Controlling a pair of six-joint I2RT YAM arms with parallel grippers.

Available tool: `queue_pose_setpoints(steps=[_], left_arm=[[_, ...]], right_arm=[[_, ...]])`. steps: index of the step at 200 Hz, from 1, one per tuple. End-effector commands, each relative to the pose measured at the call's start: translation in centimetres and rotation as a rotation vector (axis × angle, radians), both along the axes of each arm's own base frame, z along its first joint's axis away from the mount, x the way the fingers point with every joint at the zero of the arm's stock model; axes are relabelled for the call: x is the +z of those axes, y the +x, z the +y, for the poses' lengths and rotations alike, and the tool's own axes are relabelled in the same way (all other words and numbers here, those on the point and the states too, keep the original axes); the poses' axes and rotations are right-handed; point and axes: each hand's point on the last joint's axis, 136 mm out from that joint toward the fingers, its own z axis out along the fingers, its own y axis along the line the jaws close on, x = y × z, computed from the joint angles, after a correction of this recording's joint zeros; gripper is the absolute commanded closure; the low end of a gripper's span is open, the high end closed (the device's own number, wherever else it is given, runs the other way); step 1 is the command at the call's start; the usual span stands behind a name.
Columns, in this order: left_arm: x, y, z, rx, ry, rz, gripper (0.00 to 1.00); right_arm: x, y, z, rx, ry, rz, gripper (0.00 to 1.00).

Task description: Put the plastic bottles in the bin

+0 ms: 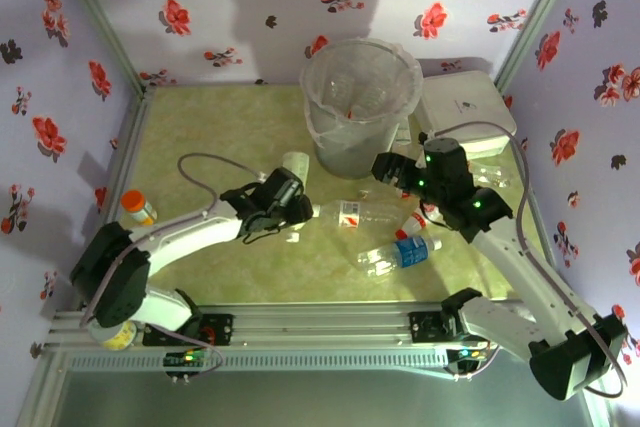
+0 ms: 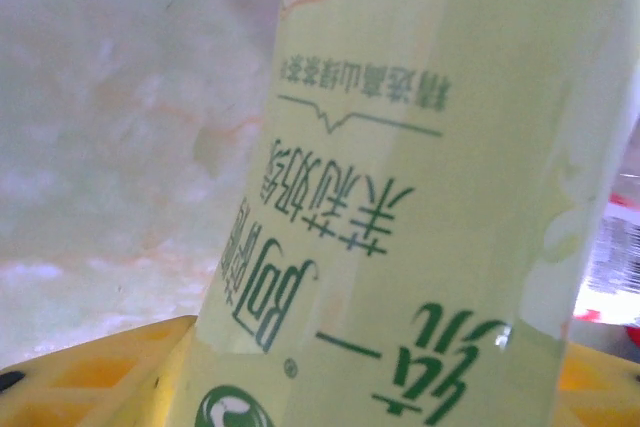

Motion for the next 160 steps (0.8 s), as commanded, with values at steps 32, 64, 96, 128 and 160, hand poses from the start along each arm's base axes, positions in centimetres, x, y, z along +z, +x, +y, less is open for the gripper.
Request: queue_pose_setpoints(steps=[32, 64, 96, 128, 160], left_arm=[[5.7, 1.6, -2.4, -0.314, -0.018, -0.231, 0.89], [7.3, 1.0, -4.8, -0.464, -0.15, -0.29, 1.0], [8.3, 0.5, -6.2, -0.554, -0.239, -0.309, 1.0], [8.6, 0.1, -6.3, -0.582, -0.248, -0.316, 1.0], [8.2, -0.7, -6.8, -0.616, -0.283, -0.292, 1.0]], right_arm=[[4.3, 0.5, 4.1, 0.122, 0.27, -0.095, 0.14], [4.8, 0.9, 6.0, 0.175, 0.329, -0.101, 0.14], [4.0, 1.5, 6.5, 0.178, 0.286, -0.096, 0.14], [3.4, 2.2, 7.0, 0.185, 0.275, -0.083, 0.12], [2.4, 3.2, 8.0, 0.194, 0.287, -0.062, 0.12]])
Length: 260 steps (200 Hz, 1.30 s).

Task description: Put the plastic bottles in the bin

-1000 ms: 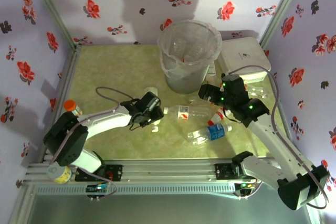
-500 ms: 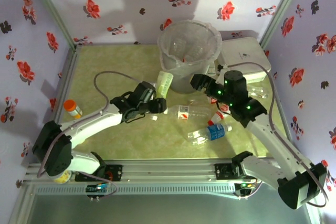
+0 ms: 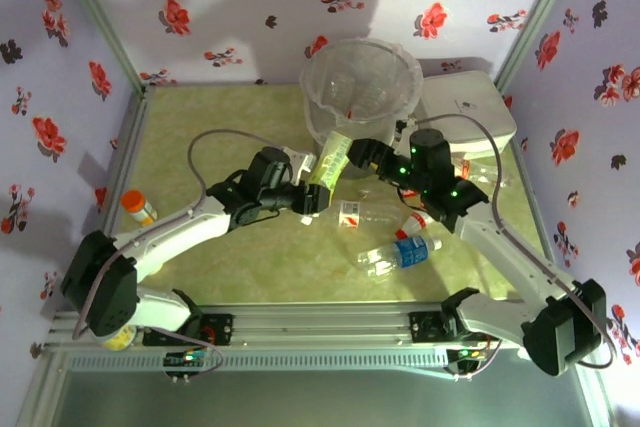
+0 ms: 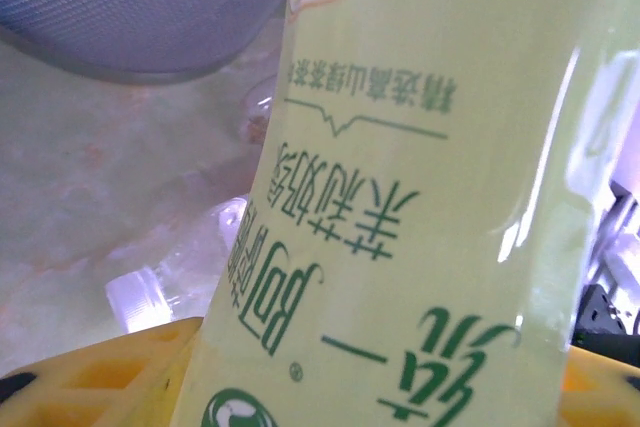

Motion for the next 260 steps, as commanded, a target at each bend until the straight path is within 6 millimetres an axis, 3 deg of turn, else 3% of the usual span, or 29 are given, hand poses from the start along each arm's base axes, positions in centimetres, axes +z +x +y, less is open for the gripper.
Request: queue_pose_setpoints(steps=[1, 49, 93, 116, 126, 133, 153, 162, 198, 228, 246, 260], left_arm=[[0.9, -0.7, -0.6, -0.073, -0.051, -0.024, 1.0], [0.6, -1.4, -1.7, -0.123, -0.074, -0.007, 1.0], [0.8, -2.0, -2.3, -0.163, -0.077, -0.018, 1.0], [0.7, -2.1, -2.3, -0.168, -0.07, -0.018, 1.0], [0.7, -2.1, -2.2, -0.168, -0.069, -0.019, 0.92], [0.7, -2.1, -2.2, -0.168, -0.07, -0.02, 0.79], [1.5, -2.2, -2.1, -0.17, -0.081, -0.038, 0.18], [2.0, -2.3, -1.8, -0.171, -0.087, -0.054, 0.01], [4.1, -2.1, 0.2, -0.126, -0.114, -0.114, 0.0], [4.0, -1.6, 1.7, -0.06, -0.103, -0.128, 0.0], [3.7, -1.5, 2.3, -0.021, -0.103, -0.128, 0.0], [3.2, -1.2, 3.0, 0.023, -0.084, -0.127, 0.0]], right_arm=[[1.7, 0.6, 1.4, 0.038, 0.049, -0.047, 0.12], [0.6, 1.0, 4.3, 0.086, 0.064, -0.032, 0.16], [0.2, 1.3, 3.6, 0.048, 0.035, -0.039, 0.38], [1.0, 1.1, 3.0, 0.034, 0.015, -0.06, 0.43], [1.7, 1.0, 2.6, 0.026, 0.004, -0.074, 0.44], [2.3, 0.9, 2.4, 0.024, -0.006, -0.089, 0.45], [5.1, 0.6, 1.3, 0.008, -0.057, -0.16, 0.45], [6.7, 0.4, 0.5, -0.009, -0.099, -0.202, 0.45], [15.3, 0.7, -3.2, -0.123, -0.21, -0.426, 0.45], [22.9, 2.3, -6.2, -0.267, -0.128, -0.585, 0.45], [25.6, 4.3, -8.0, -0.363, -0.094, -0.638, 0.45], [26.3, 6.7, -8.8, -0.415, -0.098, -0.648, 0.45]])
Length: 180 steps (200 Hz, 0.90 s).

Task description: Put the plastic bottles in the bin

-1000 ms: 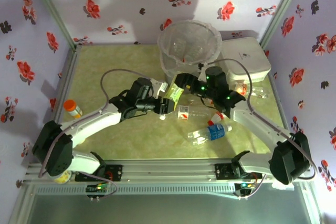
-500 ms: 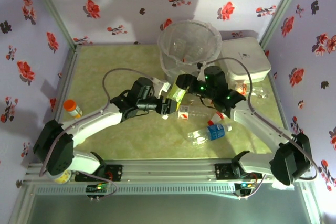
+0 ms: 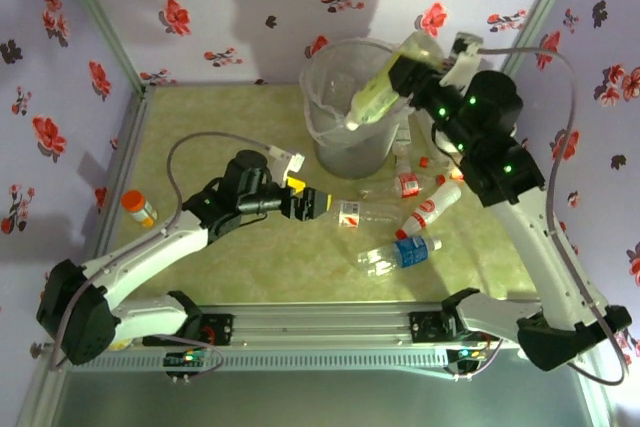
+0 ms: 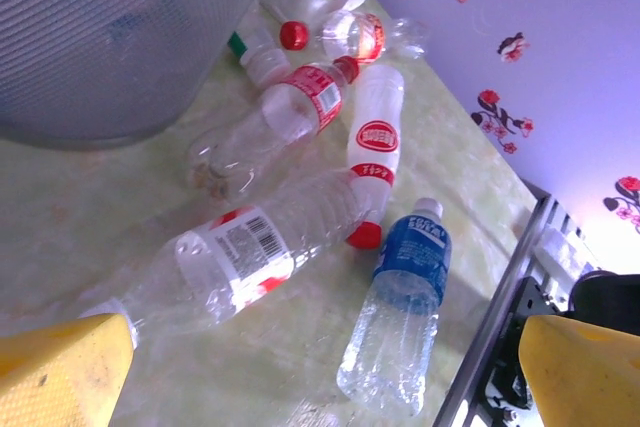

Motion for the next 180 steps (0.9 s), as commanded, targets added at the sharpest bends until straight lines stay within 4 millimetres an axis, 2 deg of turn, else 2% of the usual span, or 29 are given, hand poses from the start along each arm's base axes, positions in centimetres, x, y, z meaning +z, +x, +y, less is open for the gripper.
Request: queue_pose_setpoints(steps=[1, 25, 43, 61, 84, 113, 131, 153, 180], left_arm=[[-1.0, 0.7, 1.4, 0.082, 0.033, 0.001, 0.0], [-2.0, 1.0, 2.6, 0.146, 0.088, 0.02, 0.0], [-2.4, 1.2, 3.2, 0.181, 0.103, 0.032, 0.0], [-2.7, 1.2, 3.6, 0.206, 0.096, 0.043, 0.0], [-3.0, 1.0, 3.9, 0.22, 0.096, 0.05, 0.01], [-3.4, 0.9, 4.1, 0.224, 0.108, 0.057, 0.01], [-3.7, 1.0, 4.1, 0.224, 0.115, 0.062, 0.01], [-3.8, 1.3, 3.8, 0.226, 0.111, 0.065, 0.01], [-4.0, 1.6, 3.3, 0.222, 0.111, 0.069, 0.01]], right_arm=[[1.5, 4.0, -1.7, -0.117, 0.006, -0.052, 0.45], [0.7, 8.6, -1.6, -0.182, -0.073, -0.016, 0.45], [-1.2, 11.9, -0.8, -0.199, -0.126, 0.033, 0.45], [-4.0, 14.6, 0.0, -0.201, -0.162, 0.104, 0.45], [-8.1, 17.0, 0.9, -0.194, -0.192, 0.193, 0.44], [-13.7, 18.8, 1.5, -0.154, -0.204, 0.334, 0.42], [-16.2, 19.2, 2.2, -0.112, -0.173, 0.402, 0.4], [-18.3, 19.3, 2.9, -0.083, -0.143, 0.462, 0.38], [-19.4, 19.4, 3.1, -0.074, -0.11, 0.5, 0.32]])
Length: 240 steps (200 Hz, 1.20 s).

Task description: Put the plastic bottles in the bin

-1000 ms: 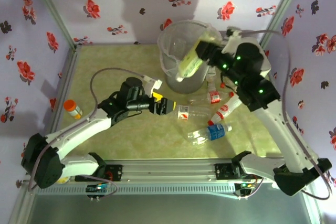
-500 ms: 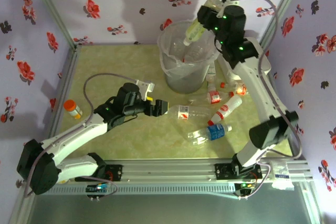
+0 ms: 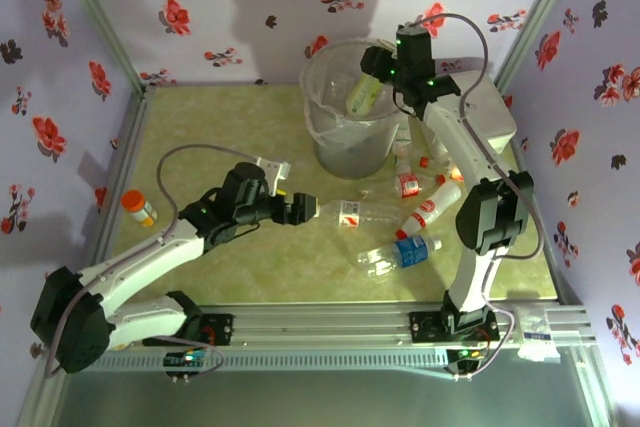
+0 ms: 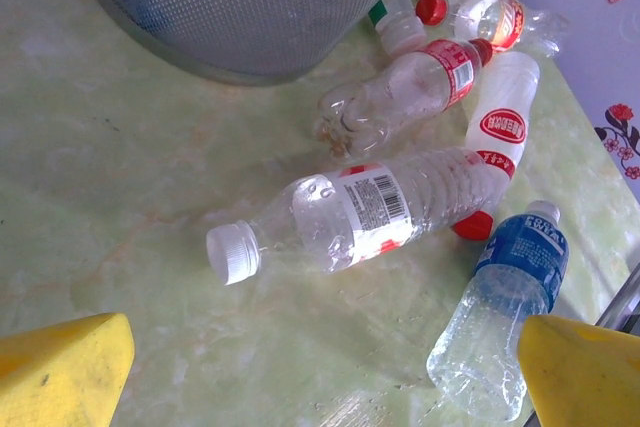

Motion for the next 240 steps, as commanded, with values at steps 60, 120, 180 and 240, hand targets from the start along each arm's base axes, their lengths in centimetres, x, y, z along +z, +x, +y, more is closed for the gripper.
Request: queue_pose_setpoints(steps=[60, 120, 180, 240], left_arm=[[-0.2, 0.8, -0.5, 0.014, 0.004, 0.005, 0.01], [-0.3, 0.9, -1.8, -0.043, 0.053, -0.013, 0.01], [-1.1, 0.8, -5.5, -0.316, 0.349, -0.131, 0.0], [-1.2, -1.0, -9.6, -0.455, 0.387, -0.166, 0.08]], right_arm=[[0.9, -1.1, 0.1, 0.013, 0.052, 0.016, 0.2], [7.6, -5.0, -2.5, -0.006, -0.036, -0.118, 0.19], [8.7, -13.3, -4.9, 0.037, -0.081, -0.141, 0.17], [2.4, -22.2, -9.2, -0.041, -0.11, -0.003, 0.16]])
